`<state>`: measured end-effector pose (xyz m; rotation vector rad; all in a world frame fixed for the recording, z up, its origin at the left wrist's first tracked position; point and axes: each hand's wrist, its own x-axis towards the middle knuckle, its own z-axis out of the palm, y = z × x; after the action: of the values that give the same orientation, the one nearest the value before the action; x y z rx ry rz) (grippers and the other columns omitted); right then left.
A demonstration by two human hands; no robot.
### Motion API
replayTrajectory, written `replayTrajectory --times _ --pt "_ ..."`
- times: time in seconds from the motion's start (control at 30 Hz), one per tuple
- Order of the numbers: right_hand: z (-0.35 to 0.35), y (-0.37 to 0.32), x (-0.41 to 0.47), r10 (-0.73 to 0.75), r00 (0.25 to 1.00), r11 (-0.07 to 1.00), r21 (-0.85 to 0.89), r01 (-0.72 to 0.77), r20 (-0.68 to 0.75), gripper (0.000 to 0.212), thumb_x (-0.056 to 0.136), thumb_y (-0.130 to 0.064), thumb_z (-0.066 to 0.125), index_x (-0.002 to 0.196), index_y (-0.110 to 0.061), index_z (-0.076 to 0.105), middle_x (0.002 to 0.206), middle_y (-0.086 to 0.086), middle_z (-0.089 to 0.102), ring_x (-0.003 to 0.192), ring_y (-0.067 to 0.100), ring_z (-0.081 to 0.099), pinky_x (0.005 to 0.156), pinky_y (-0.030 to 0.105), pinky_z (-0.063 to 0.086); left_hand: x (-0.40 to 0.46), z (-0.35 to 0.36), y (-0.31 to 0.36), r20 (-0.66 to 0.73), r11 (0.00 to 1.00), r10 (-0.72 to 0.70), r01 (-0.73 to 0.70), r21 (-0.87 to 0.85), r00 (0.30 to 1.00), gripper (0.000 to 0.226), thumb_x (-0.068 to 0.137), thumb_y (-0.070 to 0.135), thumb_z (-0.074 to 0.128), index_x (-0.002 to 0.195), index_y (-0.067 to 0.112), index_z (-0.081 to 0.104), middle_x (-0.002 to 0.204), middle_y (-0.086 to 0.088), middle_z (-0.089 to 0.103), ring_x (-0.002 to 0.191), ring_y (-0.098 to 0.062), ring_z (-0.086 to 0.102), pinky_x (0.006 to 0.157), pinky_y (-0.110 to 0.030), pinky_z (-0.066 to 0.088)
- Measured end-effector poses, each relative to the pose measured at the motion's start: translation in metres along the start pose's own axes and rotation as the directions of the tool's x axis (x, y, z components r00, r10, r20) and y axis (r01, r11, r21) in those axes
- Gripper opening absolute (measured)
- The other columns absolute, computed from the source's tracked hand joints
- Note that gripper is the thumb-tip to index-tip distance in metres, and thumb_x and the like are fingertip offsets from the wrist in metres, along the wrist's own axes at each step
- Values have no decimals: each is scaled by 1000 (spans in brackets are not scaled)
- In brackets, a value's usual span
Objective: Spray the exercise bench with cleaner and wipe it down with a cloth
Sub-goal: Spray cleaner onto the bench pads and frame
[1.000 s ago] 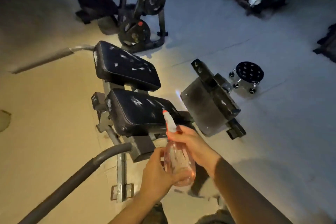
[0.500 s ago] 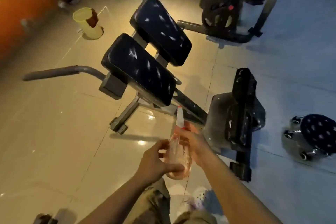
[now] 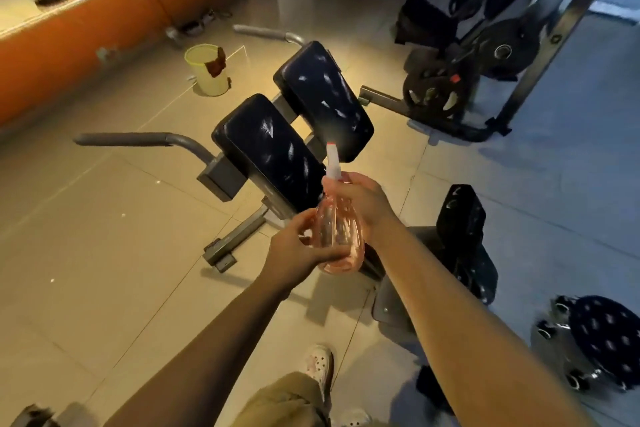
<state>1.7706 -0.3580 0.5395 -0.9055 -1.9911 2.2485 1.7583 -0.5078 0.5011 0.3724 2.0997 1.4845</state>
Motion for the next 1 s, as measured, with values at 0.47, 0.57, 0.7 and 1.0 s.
replayTrajectory --times 0.47,0.57,0.7,1.0 --pt "-57 65 -3 255 960 967 41 -252 -111 40 88 -27 71 124 -17 57 103 1 65 99 22 64 97 45 51 -4 75 -36 169 994 -101 92 56 980 95 42 64 74 125 37 36 116 21 44 112 3 47 88 -13 44" --pt "-75 96 -25 354 921 932 141 -334 -161 35 87 -24 72 120 -20 59 102 3 66 96 22 64 92 43 53 -22 107 -51 121 962 -165 132 237 979 104 50 56 85 138 29 37 120 12 41 114 -9 43 97 -25 42" --pt "-107 132 -54 421 889 906 141 -400 -178 30 86 -23 74 113 -18 62 101 5 67 96 21 65 93 42 53 -48 145 -74 146 928 -299 253 273 943 102 48 53 82 138 27 41 116 11 44 112 -14 48 95 -30 45" --pt "-170 191 -110 482 865 872 -15 -489 -141 37 79 -38 79 107 -18 64 99 1 69 88 13 64 65 23 47 -129 232 -88 56 881 -434 410 237 899 104 56 51 87 144 22 40 128 2 50 118 -20 49 102 -42 44"
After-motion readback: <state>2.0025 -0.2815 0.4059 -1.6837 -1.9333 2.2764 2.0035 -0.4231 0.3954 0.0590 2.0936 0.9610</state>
